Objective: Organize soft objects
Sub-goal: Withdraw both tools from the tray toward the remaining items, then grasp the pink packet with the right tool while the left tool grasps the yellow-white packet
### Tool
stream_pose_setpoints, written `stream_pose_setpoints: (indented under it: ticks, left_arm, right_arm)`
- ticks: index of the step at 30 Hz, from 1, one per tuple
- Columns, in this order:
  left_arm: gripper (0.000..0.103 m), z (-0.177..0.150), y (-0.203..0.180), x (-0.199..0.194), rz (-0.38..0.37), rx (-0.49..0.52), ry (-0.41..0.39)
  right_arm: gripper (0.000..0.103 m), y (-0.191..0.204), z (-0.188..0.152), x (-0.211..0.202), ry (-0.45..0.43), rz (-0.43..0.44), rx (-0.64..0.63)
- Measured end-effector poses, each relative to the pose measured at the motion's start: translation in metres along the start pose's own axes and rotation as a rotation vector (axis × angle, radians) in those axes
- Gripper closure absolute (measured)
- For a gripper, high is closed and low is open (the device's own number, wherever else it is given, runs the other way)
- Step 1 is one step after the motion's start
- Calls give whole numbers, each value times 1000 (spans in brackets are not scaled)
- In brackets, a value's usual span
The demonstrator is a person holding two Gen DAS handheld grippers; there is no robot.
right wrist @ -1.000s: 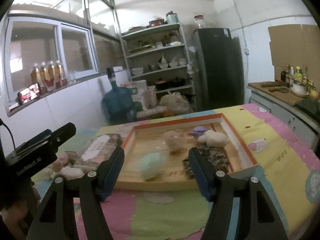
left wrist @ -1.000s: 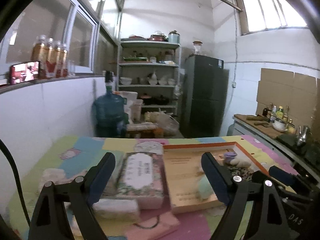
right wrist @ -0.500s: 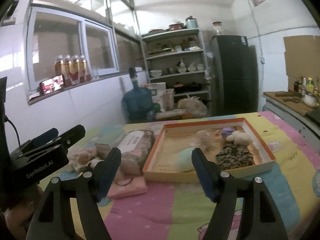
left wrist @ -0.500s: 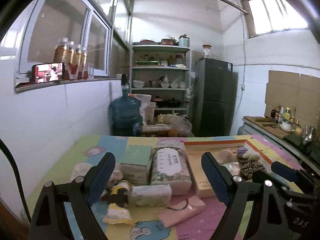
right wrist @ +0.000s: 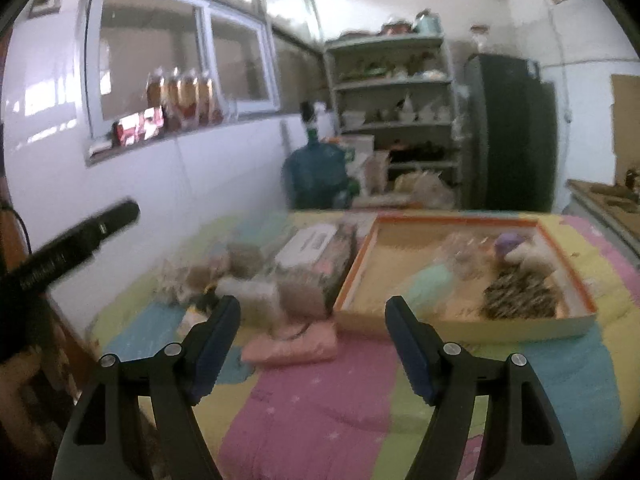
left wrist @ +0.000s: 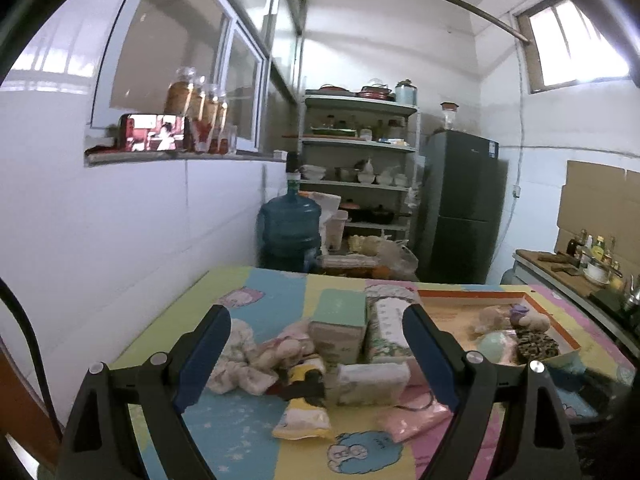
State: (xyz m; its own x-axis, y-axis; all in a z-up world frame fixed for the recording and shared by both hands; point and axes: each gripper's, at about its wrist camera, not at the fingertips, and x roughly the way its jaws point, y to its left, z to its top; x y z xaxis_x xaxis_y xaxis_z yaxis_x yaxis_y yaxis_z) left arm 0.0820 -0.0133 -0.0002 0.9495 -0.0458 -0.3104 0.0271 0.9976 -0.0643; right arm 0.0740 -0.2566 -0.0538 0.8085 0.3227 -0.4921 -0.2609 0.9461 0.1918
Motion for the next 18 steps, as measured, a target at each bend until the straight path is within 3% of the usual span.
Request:
stream_pose_setpoints:
  ticks: [6,18]
  left_arm:
    - [15,-10,17,10,3,-23,32]
    - [15,-29,46,26,-13,-56,71]
  right_arm:
    - [27,-1,-17,42,123,15,41]
    - [27,-3,-11,98,226,-10,93]
